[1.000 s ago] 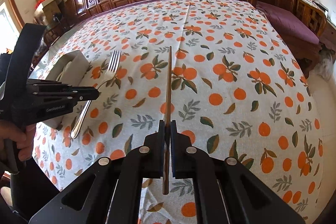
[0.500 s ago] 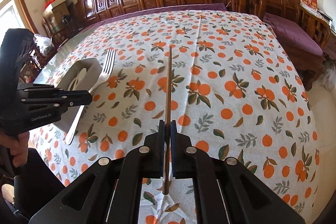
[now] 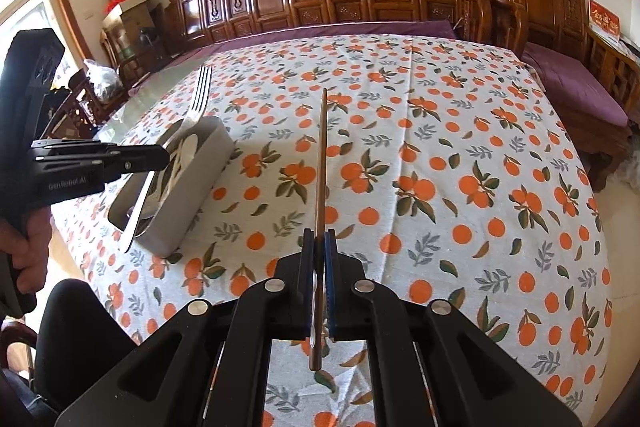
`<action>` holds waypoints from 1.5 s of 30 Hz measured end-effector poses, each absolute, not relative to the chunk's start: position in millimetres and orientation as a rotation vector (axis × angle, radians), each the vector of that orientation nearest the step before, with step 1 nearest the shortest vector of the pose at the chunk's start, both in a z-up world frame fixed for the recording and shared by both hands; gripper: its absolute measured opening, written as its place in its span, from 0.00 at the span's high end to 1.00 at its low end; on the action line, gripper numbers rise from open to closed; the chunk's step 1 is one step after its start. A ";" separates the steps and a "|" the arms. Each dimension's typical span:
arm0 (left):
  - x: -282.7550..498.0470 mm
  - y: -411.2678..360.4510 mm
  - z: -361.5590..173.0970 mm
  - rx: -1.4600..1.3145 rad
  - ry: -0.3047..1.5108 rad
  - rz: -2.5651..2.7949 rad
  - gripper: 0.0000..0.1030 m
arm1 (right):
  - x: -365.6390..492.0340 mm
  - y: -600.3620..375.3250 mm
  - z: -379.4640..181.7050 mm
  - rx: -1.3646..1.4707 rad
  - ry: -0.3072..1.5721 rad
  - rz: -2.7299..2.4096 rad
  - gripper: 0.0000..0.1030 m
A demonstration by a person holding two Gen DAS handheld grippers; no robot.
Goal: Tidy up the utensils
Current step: 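Carry the silver fork over the grey tray with the left tool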
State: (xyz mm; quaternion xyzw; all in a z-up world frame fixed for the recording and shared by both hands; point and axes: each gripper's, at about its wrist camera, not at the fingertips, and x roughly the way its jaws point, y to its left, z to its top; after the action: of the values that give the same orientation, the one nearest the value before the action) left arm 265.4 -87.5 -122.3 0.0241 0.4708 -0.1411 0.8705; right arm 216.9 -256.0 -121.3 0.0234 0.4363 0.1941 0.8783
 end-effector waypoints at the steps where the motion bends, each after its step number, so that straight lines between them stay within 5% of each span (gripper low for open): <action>1: 264.8 -83.9 -119.9 0.046 0.979 -0.292 0.94 | 216.4 -254.8 -120.6 0.048 0.908 0.407 0.94; 16: 274.6 -23.8 -101.9 -0.009 0.944 -0.219 0.94 | 214.9 -238.4 -119.2 0.037 0.911 0.437 0.94; 45: 306.3 29.1 -195.8 0.020 1.146 -0.123 0.94 | 222.1 -202.2 -130.3 0.071 0.951 0.457 0.94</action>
State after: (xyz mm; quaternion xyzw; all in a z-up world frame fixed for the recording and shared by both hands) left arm 306.3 29.1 -195.8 0.0095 0.5418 -0.0583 0.8384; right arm 222.1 -202.2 -130.3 0.0339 0.4535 0.2180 0.8635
